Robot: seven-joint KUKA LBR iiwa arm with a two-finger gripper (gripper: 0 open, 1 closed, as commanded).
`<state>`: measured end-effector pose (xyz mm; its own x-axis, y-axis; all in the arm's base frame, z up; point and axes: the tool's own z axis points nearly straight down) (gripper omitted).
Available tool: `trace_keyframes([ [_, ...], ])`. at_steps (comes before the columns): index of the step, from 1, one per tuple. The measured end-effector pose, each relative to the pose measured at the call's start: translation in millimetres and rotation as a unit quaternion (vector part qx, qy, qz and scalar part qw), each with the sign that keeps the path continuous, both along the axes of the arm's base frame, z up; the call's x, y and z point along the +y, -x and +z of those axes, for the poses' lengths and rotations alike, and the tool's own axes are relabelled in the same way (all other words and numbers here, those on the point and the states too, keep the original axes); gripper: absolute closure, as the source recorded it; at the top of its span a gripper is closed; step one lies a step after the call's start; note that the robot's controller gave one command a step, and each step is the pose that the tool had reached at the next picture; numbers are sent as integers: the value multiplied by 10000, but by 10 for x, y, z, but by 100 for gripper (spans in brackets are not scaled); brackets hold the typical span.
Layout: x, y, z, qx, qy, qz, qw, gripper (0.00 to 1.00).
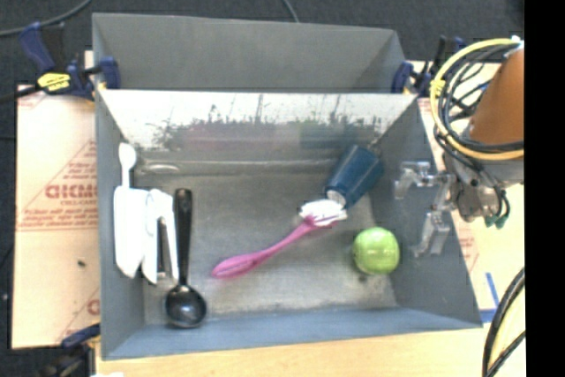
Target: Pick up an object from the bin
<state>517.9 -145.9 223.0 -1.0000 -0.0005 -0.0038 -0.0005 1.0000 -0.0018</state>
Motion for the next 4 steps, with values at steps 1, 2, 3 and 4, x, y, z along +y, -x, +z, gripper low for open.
trace_keyframes([
  [1, 448, -491, -1199, -19, -6, -333, 9994, 0],
  [2, 413, -446, -1126, -11, -2, -333, 9994, 0],
  [3, 998, -812, -1186, -104, -30, -1170, 9931, 0],
  [4, 1066, -838, -1525, -9, 2, -576, 9983, 0],
])
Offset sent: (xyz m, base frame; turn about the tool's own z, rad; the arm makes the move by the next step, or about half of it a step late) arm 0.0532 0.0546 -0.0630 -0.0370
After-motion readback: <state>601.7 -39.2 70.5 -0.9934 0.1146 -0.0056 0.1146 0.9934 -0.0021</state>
